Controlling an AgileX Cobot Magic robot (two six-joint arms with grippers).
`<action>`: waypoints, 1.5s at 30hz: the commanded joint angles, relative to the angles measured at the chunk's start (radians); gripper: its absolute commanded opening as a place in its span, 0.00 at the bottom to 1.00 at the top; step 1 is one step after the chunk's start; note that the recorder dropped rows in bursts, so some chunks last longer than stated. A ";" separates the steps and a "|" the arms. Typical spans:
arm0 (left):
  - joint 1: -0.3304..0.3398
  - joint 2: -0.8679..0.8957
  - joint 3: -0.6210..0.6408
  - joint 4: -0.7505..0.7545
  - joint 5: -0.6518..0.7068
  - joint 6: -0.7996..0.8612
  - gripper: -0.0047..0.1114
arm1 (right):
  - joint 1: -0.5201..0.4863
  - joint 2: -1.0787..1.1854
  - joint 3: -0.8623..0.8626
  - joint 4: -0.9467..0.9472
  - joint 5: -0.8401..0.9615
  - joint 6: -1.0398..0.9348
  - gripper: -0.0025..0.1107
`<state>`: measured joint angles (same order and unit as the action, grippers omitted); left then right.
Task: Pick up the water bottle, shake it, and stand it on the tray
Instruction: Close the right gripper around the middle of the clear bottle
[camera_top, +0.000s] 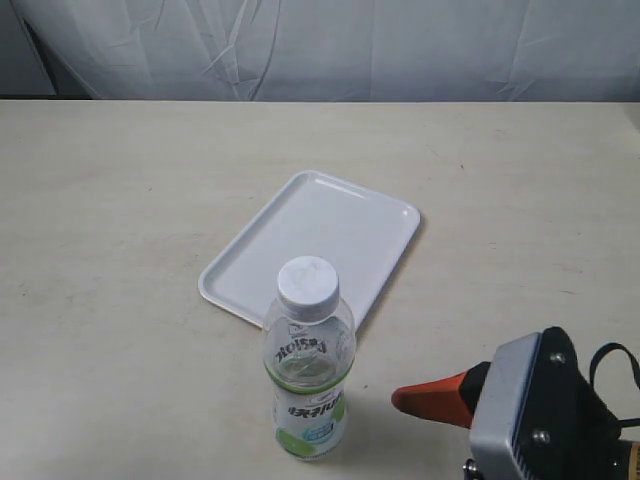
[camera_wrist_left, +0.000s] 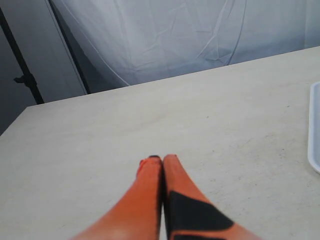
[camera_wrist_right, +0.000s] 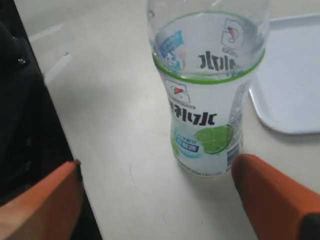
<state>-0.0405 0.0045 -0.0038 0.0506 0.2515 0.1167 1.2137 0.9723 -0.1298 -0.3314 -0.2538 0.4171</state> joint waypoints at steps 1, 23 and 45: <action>-0.002 -0.005 0.004 -0.004 -0.013 -0.003 0.04 | 0.004 0.047 0.006 0.045 -0.131 -0.135 0.73; -0.002 -0.005 0.004 -0.004 -0.013 -0.003 0.04 | 0.004 0.287 -0.016 0.283 -0.430 -0.385 0.73; -0.002 -0.005 0.004 -0.004 -0.013 -0.003 0.04 | 0.004 0.450 -0.095 0.413 -0.449 -0.433 0.73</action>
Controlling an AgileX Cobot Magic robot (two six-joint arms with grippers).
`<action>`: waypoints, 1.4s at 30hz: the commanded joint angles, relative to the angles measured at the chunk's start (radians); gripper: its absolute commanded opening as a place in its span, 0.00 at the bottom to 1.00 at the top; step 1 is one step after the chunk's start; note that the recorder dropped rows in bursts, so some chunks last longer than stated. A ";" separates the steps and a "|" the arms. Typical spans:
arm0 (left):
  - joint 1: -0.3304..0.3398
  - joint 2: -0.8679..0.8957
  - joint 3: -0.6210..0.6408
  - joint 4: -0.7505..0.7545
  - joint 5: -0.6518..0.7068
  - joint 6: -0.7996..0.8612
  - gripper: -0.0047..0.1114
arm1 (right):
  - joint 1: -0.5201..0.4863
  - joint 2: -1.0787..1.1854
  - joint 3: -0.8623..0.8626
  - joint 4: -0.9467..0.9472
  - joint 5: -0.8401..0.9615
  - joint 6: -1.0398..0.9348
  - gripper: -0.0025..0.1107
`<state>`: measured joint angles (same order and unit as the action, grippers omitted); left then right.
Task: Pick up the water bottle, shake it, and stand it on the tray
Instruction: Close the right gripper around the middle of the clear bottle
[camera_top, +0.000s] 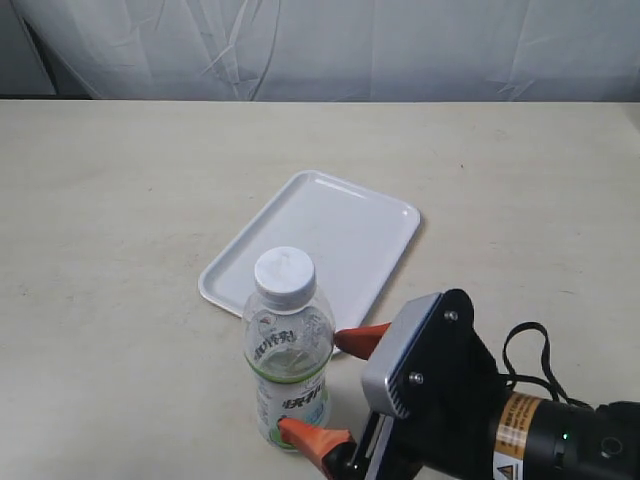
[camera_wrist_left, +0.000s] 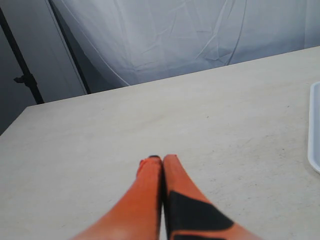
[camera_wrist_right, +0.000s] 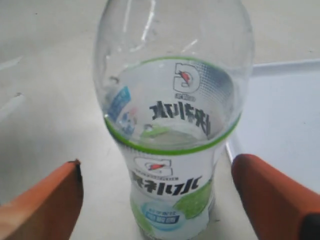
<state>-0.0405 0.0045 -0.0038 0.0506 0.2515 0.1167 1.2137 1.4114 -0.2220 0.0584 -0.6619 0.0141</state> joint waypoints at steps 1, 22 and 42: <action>-0.002 -0.005 0.004 -0.004 -0.013 -0.003 0.04 | 0.004 0.011 -0.003 0.023 -0.060 -0.030 0.73; -0.002 -0.005 0.004 -0.004 -0.013 -0.003 0.04 | 0.004 0.011 -0.003 0.044 -0.088 0.086 0.73; -0.002 -0.005 0.004 -0.004 -0.013 -0.003 0.04 | 0.004 0.011 -0.003 0.056 -0.098 0.089 0.73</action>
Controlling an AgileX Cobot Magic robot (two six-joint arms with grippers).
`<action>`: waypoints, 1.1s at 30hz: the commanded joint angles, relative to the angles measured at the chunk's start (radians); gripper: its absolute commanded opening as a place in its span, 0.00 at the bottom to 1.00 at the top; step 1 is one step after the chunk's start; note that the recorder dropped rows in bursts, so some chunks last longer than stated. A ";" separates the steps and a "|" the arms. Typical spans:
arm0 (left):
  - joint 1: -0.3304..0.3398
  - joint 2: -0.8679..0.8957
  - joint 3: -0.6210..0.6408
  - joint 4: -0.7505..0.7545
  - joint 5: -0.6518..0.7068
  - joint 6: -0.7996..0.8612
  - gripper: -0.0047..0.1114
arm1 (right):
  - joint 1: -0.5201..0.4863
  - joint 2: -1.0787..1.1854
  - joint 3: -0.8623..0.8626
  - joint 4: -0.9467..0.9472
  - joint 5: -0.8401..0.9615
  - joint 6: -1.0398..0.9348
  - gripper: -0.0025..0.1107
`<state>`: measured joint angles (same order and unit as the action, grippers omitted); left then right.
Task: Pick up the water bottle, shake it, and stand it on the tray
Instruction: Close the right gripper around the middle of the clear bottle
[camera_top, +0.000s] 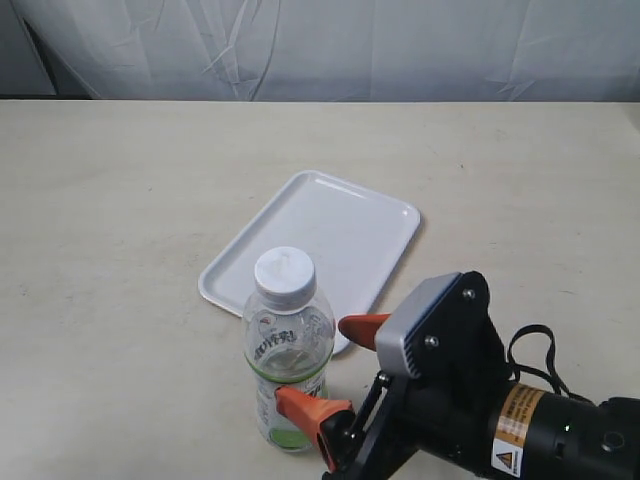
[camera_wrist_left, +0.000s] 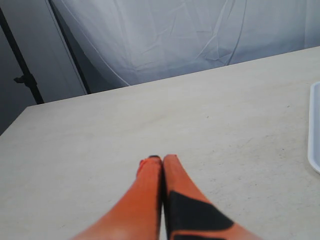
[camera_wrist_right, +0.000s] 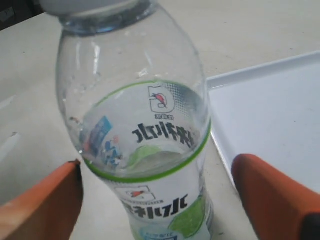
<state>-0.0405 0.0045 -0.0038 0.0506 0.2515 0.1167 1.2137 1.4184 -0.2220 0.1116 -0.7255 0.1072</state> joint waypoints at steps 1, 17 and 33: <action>-0.002 -0.005 0.004 -0.004 -0.013 -0.003 0.04 | 0.004 0.004 -0.003 0.003 -0.039 -0.004 0.73; -0.002 -0.005 0.004 -0.004 -0.013 -0.003 0.04 | 0.004 0.004 -0.005 -0.043 -0.036 0.024 0.95; -0.002 -0.005 0.004 -0.004 -0.013 -0.003 0.04 | 0.004 0.020 -0.103 -0.053 0.093 -0.098 0.95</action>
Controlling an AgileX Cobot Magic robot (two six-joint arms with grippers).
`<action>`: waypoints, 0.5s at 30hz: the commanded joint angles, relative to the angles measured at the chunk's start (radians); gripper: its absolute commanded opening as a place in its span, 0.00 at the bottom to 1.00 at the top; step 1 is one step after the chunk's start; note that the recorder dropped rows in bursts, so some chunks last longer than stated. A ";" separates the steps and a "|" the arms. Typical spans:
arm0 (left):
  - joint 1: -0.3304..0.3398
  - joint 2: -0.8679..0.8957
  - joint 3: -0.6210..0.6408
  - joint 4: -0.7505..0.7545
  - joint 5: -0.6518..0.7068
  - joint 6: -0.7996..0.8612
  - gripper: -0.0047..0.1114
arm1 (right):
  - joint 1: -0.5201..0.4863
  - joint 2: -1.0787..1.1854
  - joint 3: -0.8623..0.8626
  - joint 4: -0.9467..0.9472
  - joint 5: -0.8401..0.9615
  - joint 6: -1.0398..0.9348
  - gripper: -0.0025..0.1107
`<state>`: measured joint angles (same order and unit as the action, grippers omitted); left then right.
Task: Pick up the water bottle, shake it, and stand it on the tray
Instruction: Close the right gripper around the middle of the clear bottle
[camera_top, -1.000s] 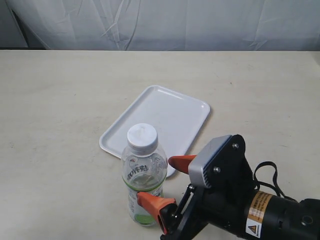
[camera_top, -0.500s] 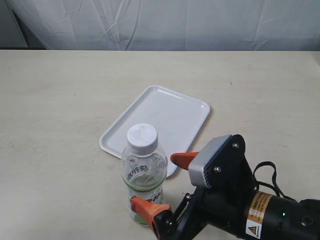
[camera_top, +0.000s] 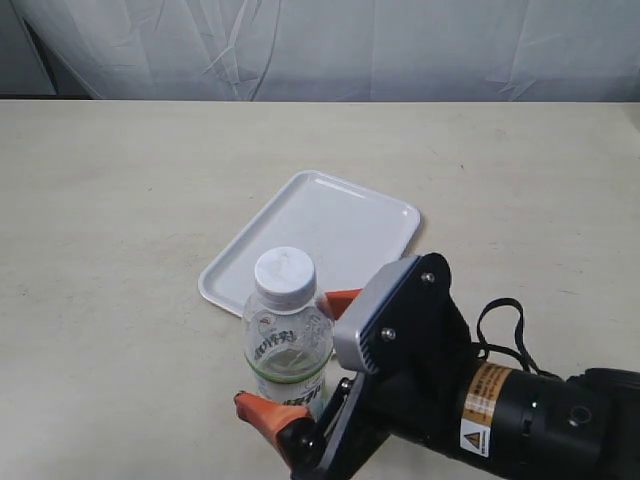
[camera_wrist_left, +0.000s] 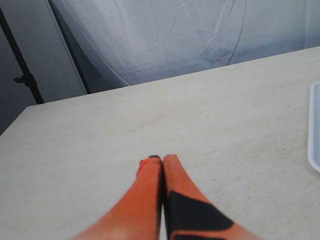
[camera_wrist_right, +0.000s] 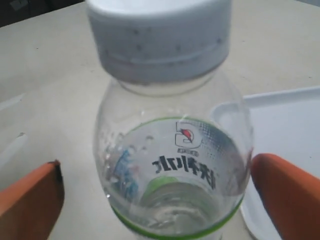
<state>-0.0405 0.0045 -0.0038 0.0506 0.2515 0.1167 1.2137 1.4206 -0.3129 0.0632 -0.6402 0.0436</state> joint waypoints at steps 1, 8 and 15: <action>-0.002 -0.005 0.004 -0.004 -0.013 -0.003 0.04 | 0.004 0.027 -0.012 0.000 -0.001 -0.036 0.95; -0.002 -0.005 0.004 -0.004 -0.013 -0.003 0.04 | 0.004 0.135 -0.012 0.016 -0.101 -0.036 0.95; -0.002 -0.005 0.004 -0.004 -0.013 -0.003 0.04 | 0.004 0.180 -0.012 0.054 -0.159 -0.036 0.94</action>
<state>-0.0405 0.0045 -0.0038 0.0506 0.2515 0.1167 1.2137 1.5894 -0.3224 0.1034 -0.7772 0.0144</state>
